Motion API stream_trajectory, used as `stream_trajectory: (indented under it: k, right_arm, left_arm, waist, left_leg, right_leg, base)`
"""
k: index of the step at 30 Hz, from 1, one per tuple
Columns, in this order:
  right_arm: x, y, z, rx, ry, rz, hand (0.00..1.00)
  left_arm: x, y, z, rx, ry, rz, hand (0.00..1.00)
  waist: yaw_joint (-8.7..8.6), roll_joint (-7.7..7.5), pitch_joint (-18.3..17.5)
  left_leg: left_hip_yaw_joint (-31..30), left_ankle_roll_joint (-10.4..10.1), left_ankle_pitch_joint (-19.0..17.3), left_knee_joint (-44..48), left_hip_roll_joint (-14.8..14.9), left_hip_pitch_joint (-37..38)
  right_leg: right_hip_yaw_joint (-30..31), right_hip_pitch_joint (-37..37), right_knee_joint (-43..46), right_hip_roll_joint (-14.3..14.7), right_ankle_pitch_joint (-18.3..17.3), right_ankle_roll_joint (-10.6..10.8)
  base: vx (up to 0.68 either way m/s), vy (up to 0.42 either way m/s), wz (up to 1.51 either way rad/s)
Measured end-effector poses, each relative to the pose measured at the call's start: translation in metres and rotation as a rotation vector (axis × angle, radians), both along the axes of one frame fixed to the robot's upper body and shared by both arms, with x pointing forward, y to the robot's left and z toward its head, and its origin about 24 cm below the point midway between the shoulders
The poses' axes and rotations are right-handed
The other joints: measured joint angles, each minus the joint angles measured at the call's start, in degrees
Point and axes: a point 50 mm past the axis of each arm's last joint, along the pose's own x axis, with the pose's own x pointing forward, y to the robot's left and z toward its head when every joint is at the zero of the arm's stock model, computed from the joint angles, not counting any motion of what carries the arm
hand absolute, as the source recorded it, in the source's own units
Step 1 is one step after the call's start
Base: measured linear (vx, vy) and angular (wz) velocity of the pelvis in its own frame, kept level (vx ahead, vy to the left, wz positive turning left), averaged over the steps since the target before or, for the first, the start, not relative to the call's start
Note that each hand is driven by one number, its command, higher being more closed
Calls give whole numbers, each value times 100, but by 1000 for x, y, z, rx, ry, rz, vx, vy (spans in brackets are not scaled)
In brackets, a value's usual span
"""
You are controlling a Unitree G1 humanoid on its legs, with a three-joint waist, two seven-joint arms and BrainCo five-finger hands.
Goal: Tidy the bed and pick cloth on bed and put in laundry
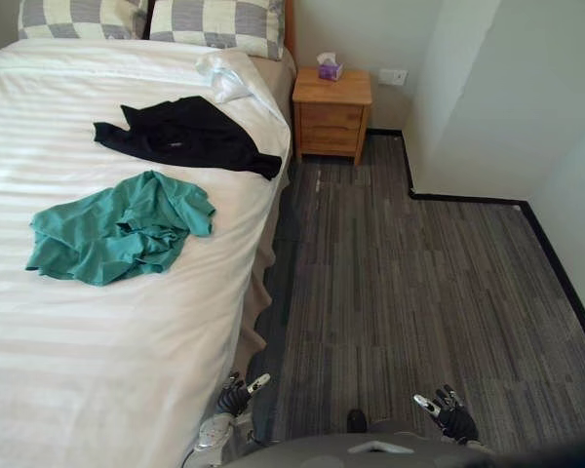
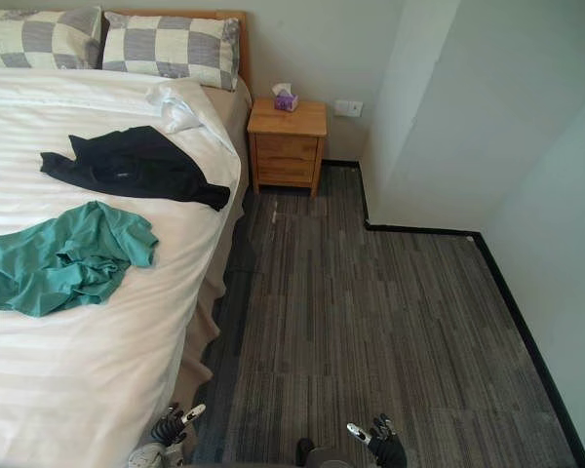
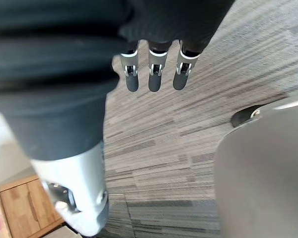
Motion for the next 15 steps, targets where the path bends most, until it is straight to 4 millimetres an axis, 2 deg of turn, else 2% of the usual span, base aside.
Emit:
stream_trajectory:
  k: [1, 4, 10, 11, 15]
  right_arm:
    - [4, -1, 1, -7, -2, 5, 0]
    - [9, -1, -1, 12, 19, 8, 0]
    - [7, 1, -5, 45, 80, 17, 0]
    - [13, 17, -9, 130, 110, 90, 0]
    - [13, 17, -9, 130, 110, 90, 0]
  left_arm:
    - [1, -1, 0, -3, 12, 3, 0]
    - [-2, -3, -3, 7, 55, 6, 0]
    - [-8, 1, -5, 17, 95, 51, 0]
    - [-16, 7, -7, 11, 132, 116, 0]
    - [-16, 7, -7, 11, 132, 116, 0]
  waist:
    - [10, -12, -3]
    - [-1, 81, 33]
    - [66, 39, 5]
    - [124, -66, -177]
    - [124, -66, -177]
  left_leg:
    - [-13, 1, 0, 31, -4, -25]
    - [-48, 43, 52, 52, -67, -60]
    - [-153, 91, 183, 33, -101, -109]
    - [-316, 101, 139, -247, -154, -101]
    - [-316, 100, 139, -247, -154, -101]
  right_leg:
    - [-1, 34, -93, 2, 3, -2]
    - [4, 145, -359, 3, 111, 6]
    - [10, 531, -1184, -12, 557, 24]
    - [-37, 614, -1881, 5, 1127, 49]
    - [-39, 614, -1881, 4, 1127, 49]
  base:
    - [93, -23, -5]
    - [54, 0, -2]
    - [-2, 12, 4]
    - [0, 0, 0]
    - [0, 0, 0]
